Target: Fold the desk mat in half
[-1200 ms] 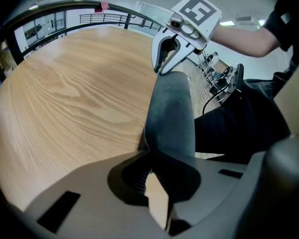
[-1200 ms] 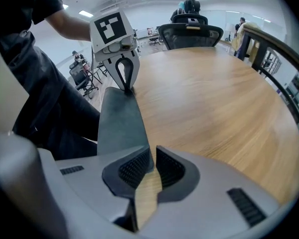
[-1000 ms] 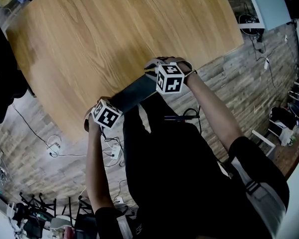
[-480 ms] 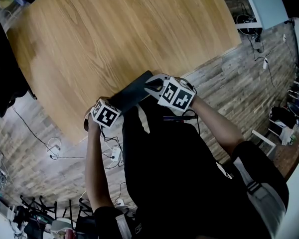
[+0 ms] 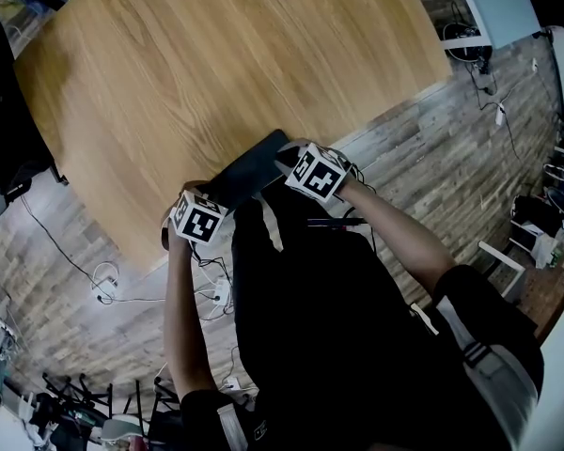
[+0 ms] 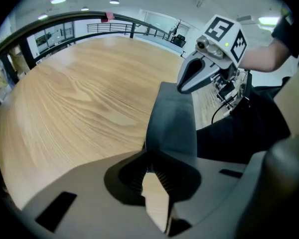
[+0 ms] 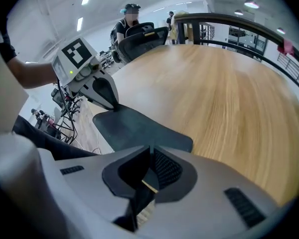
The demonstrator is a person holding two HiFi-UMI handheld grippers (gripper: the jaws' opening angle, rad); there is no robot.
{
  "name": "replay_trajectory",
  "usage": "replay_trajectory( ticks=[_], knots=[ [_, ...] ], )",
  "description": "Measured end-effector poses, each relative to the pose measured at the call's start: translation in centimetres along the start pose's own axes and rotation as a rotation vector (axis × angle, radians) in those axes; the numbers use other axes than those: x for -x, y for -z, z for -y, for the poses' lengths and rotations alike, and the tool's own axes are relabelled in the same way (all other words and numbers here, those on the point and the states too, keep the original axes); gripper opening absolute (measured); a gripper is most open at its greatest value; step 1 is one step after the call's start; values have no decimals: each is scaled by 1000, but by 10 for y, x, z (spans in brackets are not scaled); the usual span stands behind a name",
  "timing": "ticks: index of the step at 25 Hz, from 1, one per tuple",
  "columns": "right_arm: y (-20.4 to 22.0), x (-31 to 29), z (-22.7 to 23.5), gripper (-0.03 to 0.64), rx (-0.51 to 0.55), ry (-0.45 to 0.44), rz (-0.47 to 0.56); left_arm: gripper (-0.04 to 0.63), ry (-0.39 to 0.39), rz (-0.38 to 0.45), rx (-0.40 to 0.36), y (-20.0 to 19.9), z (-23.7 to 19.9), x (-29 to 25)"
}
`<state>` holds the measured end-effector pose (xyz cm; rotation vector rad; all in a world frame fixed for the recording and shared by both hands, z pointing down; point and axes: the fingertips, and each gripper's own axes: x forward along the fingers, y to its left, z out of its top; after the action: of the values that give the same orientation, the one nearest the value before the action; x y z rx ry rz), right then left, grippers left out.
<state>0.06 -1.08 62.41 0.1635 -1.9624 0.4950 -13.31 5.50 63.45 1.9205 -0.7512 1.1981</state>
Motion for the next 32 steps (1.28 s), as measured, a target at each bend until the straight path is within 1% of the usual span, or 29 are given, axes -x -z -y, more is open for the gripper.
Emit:
replay_trajectory(
  ticks=[2,4,7,9,11,13,15,17,18,19,20,21,23,26,30,32],
  knots=[
    [1,-1,1,40,-14,8,-3,53,-19,58,62,-1,-5,7],
    [3,-3,3,40,-21,18,-6,105,-65,118,134,-3,-17,20],
    [4,-5,4,41,-32,30,-11,106,-161,225,248,-3,-38,47],
    [5,-7,4,41,-42,39,-14,106,-206,337,351,-5,-44,67],
    [7,-8,5,40,-49,52,-13,106,-247,474,437,-11,-39,86],
    [8,-10,7,41,-54,67,-11,104,-261,583,469,-22,-22,100],
    [9,-11,10,41,-76,82,-19,104,-209,636,467,-34,8,101],
    [11,-11,11,41,-107,96,-24,96,-126,659,475,-44,39,91],
    [12,-11,12,41,-124,101,-25,90,-90,663,492,-46,51,83],
    [12,-11,12,41,-143,104,-22,87,-65,663,515,-47,59,73],
    [11,-11,13,41,-162,107,-14,86,-56,664,543,-46,63,62],
    [11,-11,14,41,-181,112,-4,83,-64,667,572,-44,64,53],
    [10,-7,14,41,-209,125,16,76,-109,676,625,-39,61,40],
    [7,-3,14,41,-225,136,46,58,-179,685,674,-32,53,30],
    [9,-2,15,40,-244,120,62,44,-240,665,753,-21,45,16],
    [8,-2,15,40,-251,108,70,39,-284,655,794,-17,40,11]
  ],
)
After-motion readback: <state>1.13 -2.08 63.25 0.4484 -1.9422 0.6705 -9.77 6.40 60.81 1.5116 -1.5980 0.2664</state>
